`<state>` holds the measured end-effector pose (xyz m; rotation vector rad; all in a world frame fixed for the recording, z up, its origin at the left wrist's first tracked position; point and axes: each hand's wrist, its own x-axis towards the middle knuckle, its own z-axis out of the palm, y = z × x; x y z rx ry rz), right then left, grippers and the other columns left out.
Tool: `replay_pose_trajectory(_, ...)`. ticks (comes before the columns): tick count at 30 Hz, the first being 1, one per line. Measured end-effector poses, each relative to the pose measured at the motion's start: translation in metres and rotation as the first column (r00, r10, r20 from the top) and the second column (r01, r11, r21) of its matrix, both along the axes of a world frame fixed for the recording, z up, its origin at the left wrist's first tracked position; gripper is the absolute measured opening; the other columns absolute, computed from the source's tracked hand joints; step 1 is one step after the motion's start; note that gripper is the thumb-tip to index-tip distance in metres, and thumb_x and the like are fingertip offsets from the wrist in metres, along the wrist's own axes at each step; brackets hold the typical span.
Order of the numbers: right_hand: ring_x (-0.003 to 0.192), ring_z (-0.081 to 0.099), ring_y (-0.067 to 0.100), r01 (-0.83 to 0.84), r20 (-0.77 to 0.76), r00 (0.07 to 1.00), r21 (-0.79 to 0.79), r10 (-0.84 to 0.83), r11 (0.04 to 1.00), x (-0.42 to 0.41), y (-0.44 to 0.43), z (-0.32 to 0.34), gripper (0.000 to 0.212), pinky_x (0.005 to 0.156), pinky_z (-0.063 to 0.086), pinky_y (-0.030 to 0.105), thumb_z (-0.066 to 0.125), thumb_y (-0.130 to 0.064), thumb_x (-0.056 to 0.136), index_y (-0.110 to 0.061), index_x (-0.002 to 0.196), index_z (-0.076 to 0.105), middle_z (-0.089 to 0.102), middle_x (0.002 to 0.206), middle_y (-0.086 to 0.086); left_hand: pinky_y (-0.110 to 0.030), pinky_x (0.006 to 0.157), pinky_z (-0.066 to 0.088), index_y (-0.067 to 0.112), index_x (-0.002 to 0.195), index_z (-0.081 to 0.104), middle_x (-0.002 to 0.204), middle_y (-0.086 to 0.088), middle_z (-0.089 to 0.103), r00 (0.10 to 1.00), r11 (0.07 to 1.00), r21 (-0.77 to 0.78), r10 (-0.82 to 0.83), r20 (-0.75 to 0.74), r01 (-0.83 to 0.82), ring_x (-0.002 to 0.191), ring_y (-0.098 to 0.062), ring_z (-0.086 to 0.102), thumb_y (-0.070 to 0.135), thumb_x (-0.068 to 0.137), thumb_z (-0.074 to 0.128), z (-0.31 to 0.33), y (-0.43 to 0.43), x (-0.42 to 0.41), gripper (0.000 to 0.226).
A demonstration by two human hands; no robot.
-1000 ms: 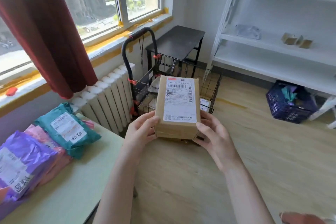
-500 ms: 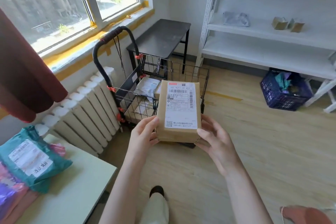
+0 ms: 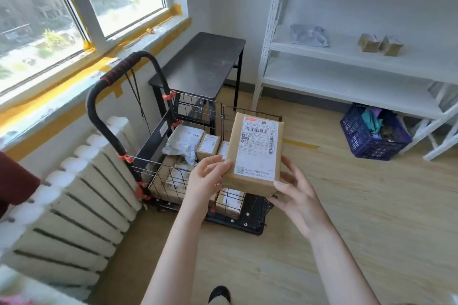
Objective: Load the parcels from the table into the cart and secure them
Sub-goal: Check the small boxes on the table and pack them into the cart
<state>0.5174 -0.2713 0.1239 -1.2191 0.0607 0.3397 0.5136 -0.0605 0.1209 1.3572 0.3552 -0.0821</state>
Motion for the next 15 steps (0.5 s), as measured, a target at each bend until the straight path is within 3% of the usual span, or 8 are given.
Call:
replay_pose_trajectory(4, 0.111, 0.063, 0.026, 0.039, -0.061, 0.997, -0.003, -0.039, 0.999, 0.039, 0.015, -0.016, 0.072, 0.087, 0.053, 0.041, 0.069, -0.010, 0.070, -0.028, 0.136, 0.048, 0.062, 0.123, 0.013, -0.035, 0.089, 0.054, 0.017, 0.118, 0.063, 0.110, -0.006, 0.069, 0.999, 1.000, 0.008, -0.001, -0.046, 0.001, 0.105, -0.020, 0.065, 0.033, 0.086, 0.067, -0.017, 0.010, 0.043, 0.036)
replay_pose_trajectory(8, 0.111, 0.063, 0.023, 0.021, -0.130, 0.991, -0.094, -0.033, 0.995, 0.075, 0.028, -0.044, 0.070, 0.089, 0.050, 0.039, 0.069, -0.005, 0.078, -0.031, 0.139, 0.045, 0.067, 0.120, 0.005, -0.041, 0.095, 0.051, 0.032, 0.098, 0.069, 0.105, -0.002, 0.070, 0.994, 0.997, 0.062, -0.040, -0.097, 0.046, 0.106, -0.020, 0.064, 0.035, 0.093, 0.059, -0.045, 0.015, 0.078, 0.012)
replay_pose_trajectory(11, 0.116, 0.060, 0.022, -0.033, -0.205, 0.979, -0.114, 0.009, 0.993, 0.103, 0.033, -0.066, 0.066, 0.095, 0.047, 0.039, 0.054, 0.004, 0.091, -0.035, 0.142, 0.040, 0.063, 0.127, 0.002, -0.041, 0.099, 0.049, 0.035, 0.096, 0.070, 0.105, 0.001, 0.071, 0.990, 0.993, 0.106, -0.030, -0.136, 0.045, 0.106, -0.016, 0.063, 0.038, 0.091, 0.061, -0.067, 0.021, 0.101, 0.010)
replay_pose_trajectory(13, 0.119, 0.058, 0.020, -0.075, -0.239, 0.970, -0.136, 0.041, 0.988, 0.122, 0.035, -0.079, 0.068, 0.101, 0.045, 0.040, 0.051, 0.005, 0.093, -0.038, 0.144, 0.037, 0.058, 0.134, -0.002, -0.045, 0.097, 0.050, 0.037, 0.099, 0.070, 0.105, 0.002, 0.072, 0.984, 0.989, 0.139, -0.026, -0.174, 0.051, 0.104, -0.015, 0.065, 0.050, 0.082, 0.064, -0.081, 0.028, 0.117, 0.022)
replay_pose_trajectory(15, 0.120, 0.057, 0.014, -0.133, -0.260, 0.961, -0.154, 0.090, 0.979, 0.142, 0.037, -0.092, 0.070, 0.095, 0.049, 0.033, 0.049, 0.006, 0.094, -0.043, 0.142, 0.035, 0.054, 0.136, -0.007, -0.048, 0.094, 0.052, 0.040, 0.099, 0.071, 0.102, 0.006, 0.073, 0.977, 0.982, 0.175, -0.029, -0.213, 0.067, 0.101, -0.016, 0.067, 0.055, 0.076, 0.065, -0.095, 0.034, 0.133, 0.028)
